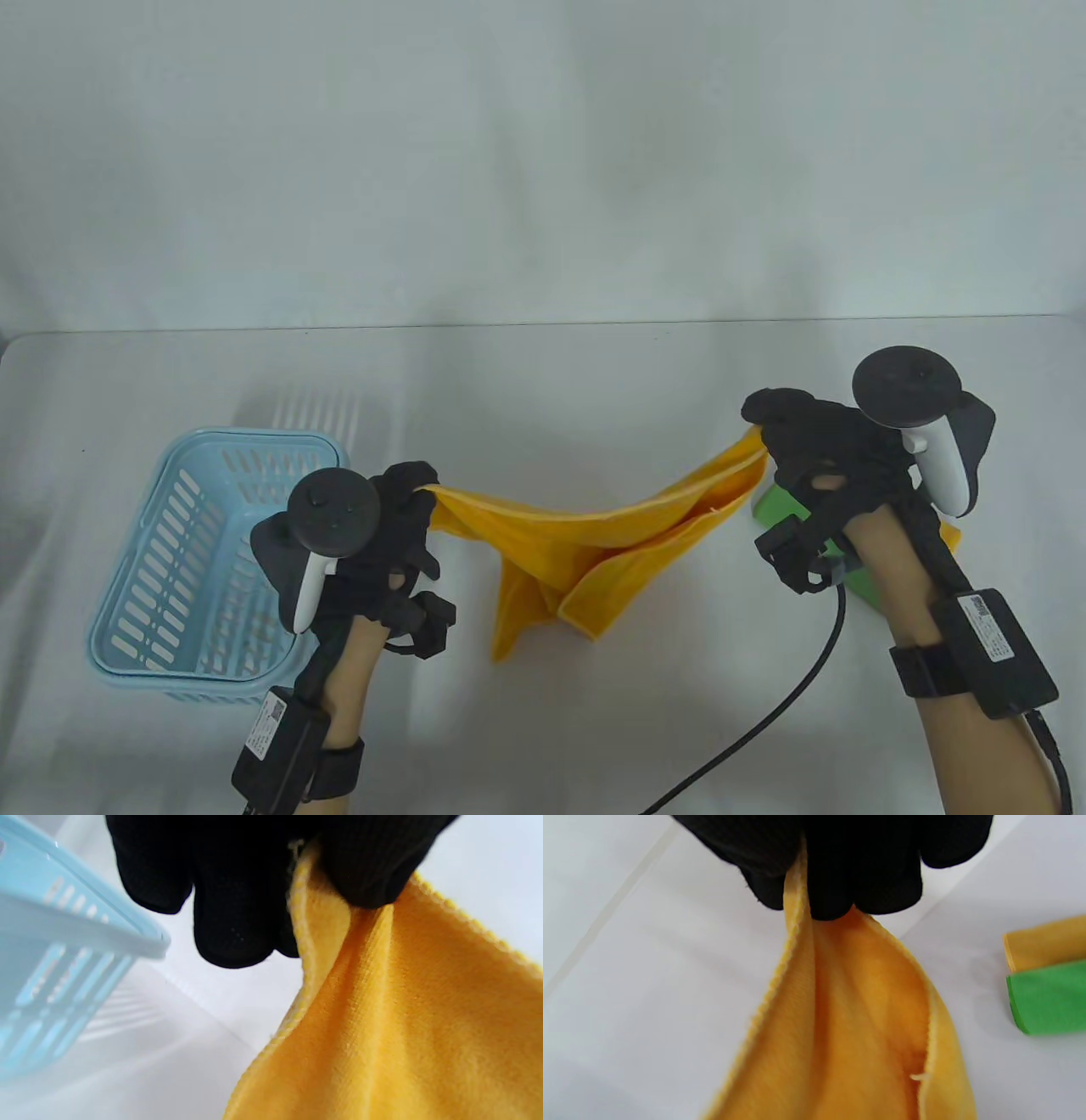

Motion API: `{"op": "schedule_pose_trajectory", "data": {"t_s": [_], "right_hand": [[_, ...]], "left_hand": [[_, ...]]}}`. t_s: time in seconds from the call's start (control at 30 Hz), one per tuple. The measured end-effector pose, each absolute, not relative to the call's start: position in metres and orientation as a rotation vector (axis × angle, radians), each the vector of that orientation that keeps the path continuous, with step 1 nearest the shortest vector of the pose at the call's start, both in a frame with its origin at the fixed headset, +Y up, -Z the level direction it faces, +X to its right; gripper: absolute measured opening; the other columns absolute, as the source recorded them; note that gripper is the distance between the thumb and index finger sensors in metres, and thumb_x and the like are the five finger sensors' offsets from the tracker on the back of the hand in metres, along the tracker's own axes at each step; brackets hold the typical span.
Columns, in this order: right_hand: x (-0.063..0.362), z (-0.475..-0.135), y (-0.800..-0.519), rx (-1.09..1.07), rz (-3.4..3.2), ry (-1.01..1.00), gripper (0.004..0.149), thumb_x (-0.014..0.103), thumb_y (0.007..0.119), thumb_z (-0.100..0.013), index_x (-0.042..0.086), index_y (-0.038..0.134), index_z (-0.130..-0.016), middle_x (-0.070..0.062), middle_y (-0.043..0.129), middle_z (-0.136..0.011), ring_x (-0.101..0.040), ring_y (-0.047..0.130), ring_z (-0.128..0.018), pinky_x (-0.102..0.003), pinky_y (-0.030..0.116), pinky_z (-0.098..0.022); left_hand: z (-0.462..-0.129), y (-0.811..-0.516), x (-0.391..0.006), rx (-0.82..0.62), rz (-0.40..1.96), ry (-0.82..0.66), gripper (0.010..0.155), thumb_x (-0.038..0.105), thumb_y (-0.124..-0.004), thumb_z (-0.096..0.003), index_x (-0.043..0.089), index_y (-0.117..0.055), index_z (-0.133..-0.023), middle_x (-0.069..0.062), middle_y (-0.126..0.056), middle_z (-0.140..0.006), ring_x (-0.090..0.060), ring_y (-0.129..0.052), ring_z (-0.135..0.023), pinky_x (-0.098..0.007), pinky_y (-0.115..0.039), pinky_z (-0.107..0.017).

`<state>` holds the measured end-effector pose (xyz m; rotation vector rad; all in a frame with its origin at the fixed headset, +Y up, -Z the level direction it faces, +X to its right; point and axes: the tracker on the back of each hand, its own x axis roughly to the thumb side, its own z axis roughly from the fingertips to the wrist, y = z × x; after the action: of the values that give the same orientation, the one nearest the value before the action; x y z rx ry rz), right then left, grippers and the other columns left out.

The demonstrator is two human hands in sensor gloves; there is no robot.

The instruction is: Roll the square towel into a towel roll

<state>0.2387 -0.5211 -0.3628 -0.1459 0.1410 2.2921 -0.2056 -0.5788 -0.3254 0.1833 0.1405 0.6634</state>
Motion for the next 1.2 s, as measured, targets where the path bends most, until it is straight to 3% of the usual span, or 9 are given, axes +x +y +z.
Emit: {"op": "schedule_pose_trajectory", "data": {"t_s": [0.13,0.27,0.43,0.63,0.7,0.8,0.93,1.07,1.2], "right_hand": [[0.238,-0.357,-0.529,-0.073,2.439,0.161,0.055,0.018,0.084,-0.038,0.027,0.07,-0.09,-0.003,0.08,-0.087,-0.032,0.081,-0.083,-0.056,0.064,-0.065],[0.242,-0.349,-0.528,-0.141,2.565,-0.092,0.044,0.027,0.087,-0.036,0.03,0.081,-0.08,0.001,0.091,-0.073,-0.027,0.093,-0.071,-0.055,0.071,-0.06],[0.257,-0.341,-0.513,-0.182,2.387,-0.178,0.039,0.032,0.086,-0.036,0.031,0.086,-0.075,0.001,0.094,-0.067,-0.027,0.094,-0.065,-0.054,0.072,-0.057],[0.277,-0.328,-0.485,-0.146,2.195,-0.204,0.037,0.034,0.084,-0.038,0.033,0.085,-0.075,-0.001,0.068,-0.097,-0.034,0.07,-0.091,-0.056,0.061,-0.066],[0.282,-0.325,-0.477,-0.11,2.121,-0.198,0.037,0.034,0.084,-0.038,0.033,0.085,-0.075,0.002,0.07,-0.1,-0.036,0.073,-0.092,-0.057,0.063,-0.065],[0.287,-0.32,-0.462,-0.046,2.003,-0.193,0.037,0.032,0.084,-0.038,0.032,0.085,-0.075,0.002,0.091,-0.081,-0.033,0.086,-0.082,-0.057,0.068,-0.062],[0.287,-0.314,-0.443,-0.003,1.971,-0.235,0.038,0.03,0.081,-0.039,0.032,0.085,-0.077,0.001,0.096,-0.068,-0.028,0.094,-0.069,-0.055,0.071,-0.059],[0.282,-0.331,-0.437,-0.084,2.042,-0.276,0.039,0.029,0.081,-0.039,0.032,0.085,-0.078,0.001,0.096,-0.068,-0.028,0.094,-0.069,-0.055,0.071,-0.059],[0.269,-0.371,-0.458,-0.246,2.181,-0.233,0.038,0.031,0.08,-0.039,0.036,0.085,-0.077,0.002,0.094,-0.073,-0.029,0.092,-0.072,-0.055,0.07,-0.06]], "left_hand": [[-0.329,-0.554,-0.214,0.181,0.607,0.134,0.041,0.034,-0.081,-0.042,0.031,-0.088,-0.083,0.005,-0.097,-0.072,-0.025,-0.102,-0.064,-0.054,-0.074,-0.064],[-0.334,-0.541,-0.219,0.146,0.511,0.092,0.041,0.037,-0.081,-0.0422,0.032,-0.087,-0.083,0.003,-0.093,-0.081,-0.027,-0.098,-0.074,-0.055,-0.072,-0.066],[-0.334,-0.524,-0.228,0.138,0.524,0.042,0.042,0.039,-0.081,-0.0417,0.031,-0.086,-0.082,0.004,-0.089,-0.086,-0.027,-0.095,-0.079,-0.056,-0.071,-0.067],[-0.33,-0.489,-0.245,0.165,0.692,-0.046,0.042,0.043,-0.081,-0.0409,0.031,-0.086,-0.08,0.004,-0.085,-0.092,-0.029,-0.091,-0.085,-0.057,-0.069,-0.068],[-0.328,-0.476,-0.248,0.187,0.721,-0.086,0.041,0.045,-0.081,-0.0406,0.033,-0.087,-0.079,0.004,-0.086,-0.093,-0.029,-0.092,-0.085,-0.057,-0.069,-0.069],[-0.323,-0.456,-0.251,0.217,0.757,-0.118,0.041,0.044,-0.082,-0.0402,0.035,-0.087,-0.079,0.006,-0.094,-0.085,-0.026,-0.098,-0.078,-0.056,-0.071,-0.068],[-0.321,-0.435,-0.254,0.237,0.784,-0.152,0.041,0.037,-0.079,-0.041,0.031,-0.087,-0.081,0.007,-0.1,-0.077,-0.022,-0.104,-0.07,-0.054,-0.074,-0.066],[-0.34,-0.433,-0.252,0.213,0.744,-0.107,0.041,0.032,-0.077,-0.0416,0.03,-0.085,-0.082,0.007,-0.099,-0.076,-0.022,-0.104,-0.069,-0.054,-0.074,-0.066],[-0.377,-0.457,-0.25,0.117,0.649,0.011,0.041,0.033,-0.077,-0.0419,0.032,-0.085,-0.082,0.007,-0.097,-0.078,-0.022,-0.101,-0.072,-0.054,-0.073,-0.066]]}}
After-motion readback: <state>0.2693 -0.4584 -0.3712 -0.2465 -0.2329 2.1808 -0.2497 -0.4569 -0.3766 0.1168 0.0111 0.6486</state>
